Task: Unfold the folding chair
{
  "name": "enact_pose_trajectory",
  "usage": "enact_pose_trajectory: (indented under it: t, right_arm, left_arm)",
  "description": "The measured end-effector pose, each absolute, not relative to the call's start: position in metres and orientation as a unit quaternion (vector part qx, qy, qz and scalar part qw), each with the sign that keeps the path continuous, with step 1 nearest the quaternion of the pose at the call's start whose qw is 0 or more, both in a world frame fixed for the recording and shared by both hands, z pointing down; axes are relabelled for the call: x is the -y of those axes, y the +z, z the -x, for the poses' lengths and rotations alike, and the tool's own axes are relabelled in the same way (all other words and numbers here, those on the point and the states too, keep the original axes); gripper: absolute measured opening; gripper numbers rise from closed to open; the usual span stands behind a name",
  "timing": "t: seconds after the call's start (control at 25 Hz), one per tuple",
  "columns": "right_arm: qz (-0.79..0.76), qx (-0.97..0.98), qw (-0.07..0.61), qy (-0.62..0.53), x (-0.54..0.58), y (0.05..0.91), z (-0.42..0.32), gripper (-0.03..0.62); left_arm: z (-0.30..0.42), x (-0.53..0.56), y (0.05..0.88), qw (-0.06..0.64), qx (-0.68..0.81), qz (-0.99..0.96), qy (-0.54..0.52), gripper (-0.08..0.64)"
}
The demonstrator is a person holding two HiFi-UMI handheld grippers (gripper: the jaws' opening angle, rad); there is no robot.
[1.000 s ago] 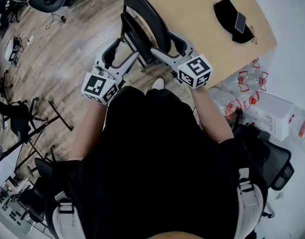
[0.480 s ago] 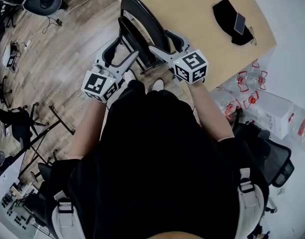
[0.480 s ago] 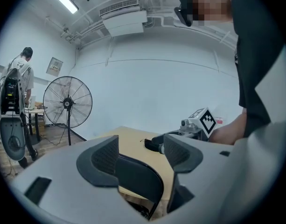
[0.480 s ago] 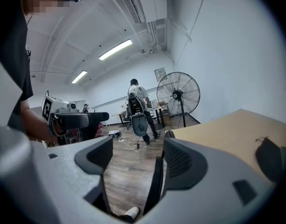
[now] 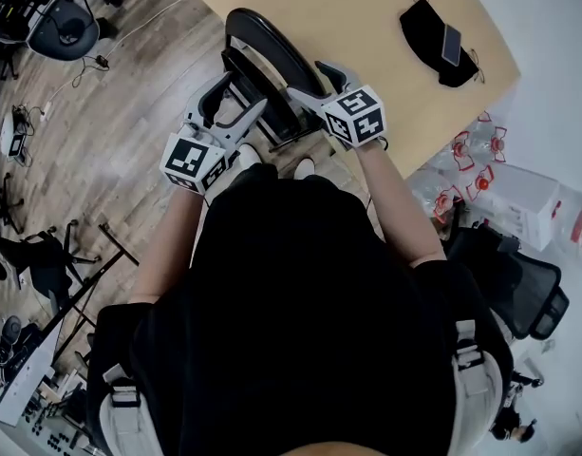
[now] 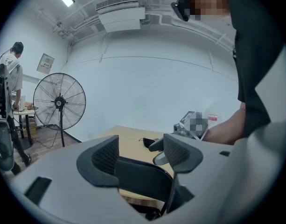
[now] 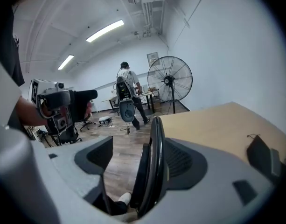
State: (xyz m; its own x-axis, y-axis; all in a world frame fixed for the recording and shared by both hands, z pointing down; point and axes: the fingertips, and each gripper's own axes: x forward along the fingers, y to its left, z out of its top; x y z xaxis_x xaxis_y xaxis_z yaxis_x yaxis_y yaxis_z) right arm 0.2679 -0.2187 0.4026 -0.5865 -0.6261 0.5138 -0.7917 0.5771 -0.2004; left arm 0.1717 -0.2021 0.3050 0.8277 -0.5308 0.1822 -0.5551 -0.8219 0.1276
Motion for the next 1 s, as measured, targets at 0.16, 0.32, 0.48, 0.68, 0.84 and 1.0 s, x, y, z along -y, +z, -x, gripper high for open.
enact_pose_trajectory:
  t: [0.16,0.32,0.48,0.68,0.84,1.0]
  right_arm:
    - [-0.416,0.849,0.235,0.228,0.236,0.425,-0.270,0.347]
    - [-0.416,0.832,0.271,0.248,0.245,0.451,-0.271,0.347]
    - [-0.413,0.811,0.318,0.266,0.248,0.479,-0.274,0.347]
    - [-0.406,0.784,0.366,0.294,0.242,0.508,-0.276,0.347]
    - [-0.405,0.771,0.380,0.311,0.239,0.522,-0.279,0.344]
    - [-0.411,0.760,0.385,0.324,0.238,0.529,-0.281,0.328]
  left_arm:
    - [-0.168,0.219,0.310,0.090,0.273,-0.955,0.072,0.291]
    - [-0.164,0.233,0.317,0.097,0.267,-0.956,0.072,0.288]
    - [-0.160,0.244,0.324,0.104,0.261,-0.957,0.073,0.288]
    - [-0.152,0.251,0.330,0.111,0.261,-0.956,0.075,0.287]
    - [-0.148,0.256,0.339,0.118,0.261,-0.955,0.077,0.287]
    - [-0.143,0.256,0.349,0.126,0.262,-0.953,0.082,0.287]
